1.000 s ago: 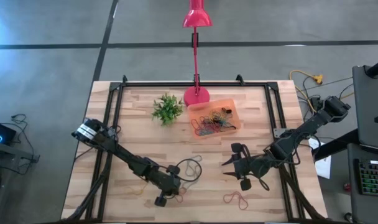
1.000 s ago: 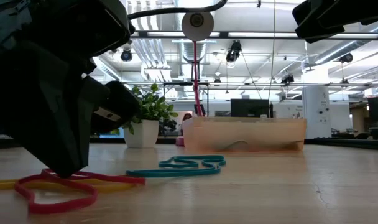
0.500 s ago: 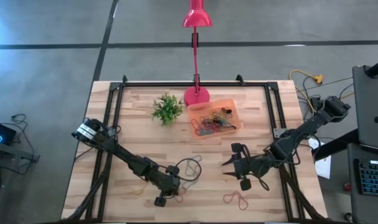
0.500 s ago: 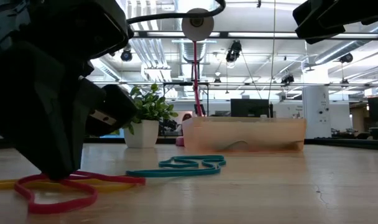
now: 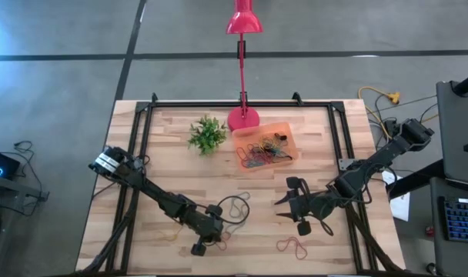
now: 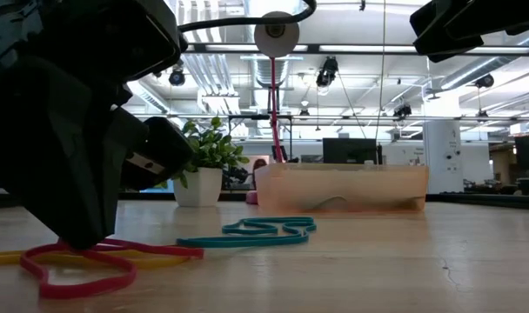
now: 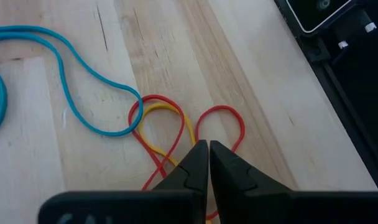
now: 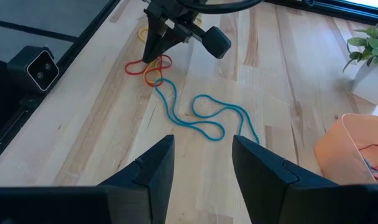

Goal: Pick and place rubber bands into bin
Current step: Put the red rubberband into the orange container, then put the blue rubberband into the orange container

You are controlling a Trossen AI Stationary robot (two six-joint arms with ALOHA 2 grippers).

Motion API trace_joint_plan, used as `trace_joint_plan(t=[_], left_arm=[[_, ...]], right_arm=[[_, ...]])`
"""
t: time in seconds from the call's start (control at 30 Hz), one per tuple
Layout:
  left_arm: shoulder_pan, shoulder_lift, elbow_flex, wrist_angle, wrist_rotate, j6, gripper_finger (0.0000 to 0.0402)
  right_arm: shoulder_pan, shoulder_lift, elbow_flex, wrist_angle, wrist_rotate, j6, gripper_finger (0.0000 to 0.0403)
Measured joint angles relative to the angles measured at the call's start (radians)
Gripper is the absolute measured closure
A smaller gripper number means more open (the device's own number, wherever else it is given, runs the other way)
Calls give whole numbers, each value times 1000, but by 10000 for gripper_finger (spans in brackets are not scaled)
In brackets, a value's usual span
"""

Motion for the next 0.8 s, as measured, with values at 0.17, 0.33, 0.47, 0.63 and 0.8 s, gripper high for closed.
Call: trace_joint_plan(t=[0.17,0.33,0.47,0.63,0.8], left_arm=[[0,0,-3,10,0,0,401],[0,0,-3,14,0,0,401],[0,0,-3,16,-1,0,387],[12,0,9,19,-68,55,343],[38,0,22,20,-194,84,312]], right_arm=[[0,0,0,0,0,0,255],[0,0,0,0,0,0,255],[0,0,0,0,0,0,255],[0,0,0,1,0,0,255],[0,0,0,1,0,0,255]])
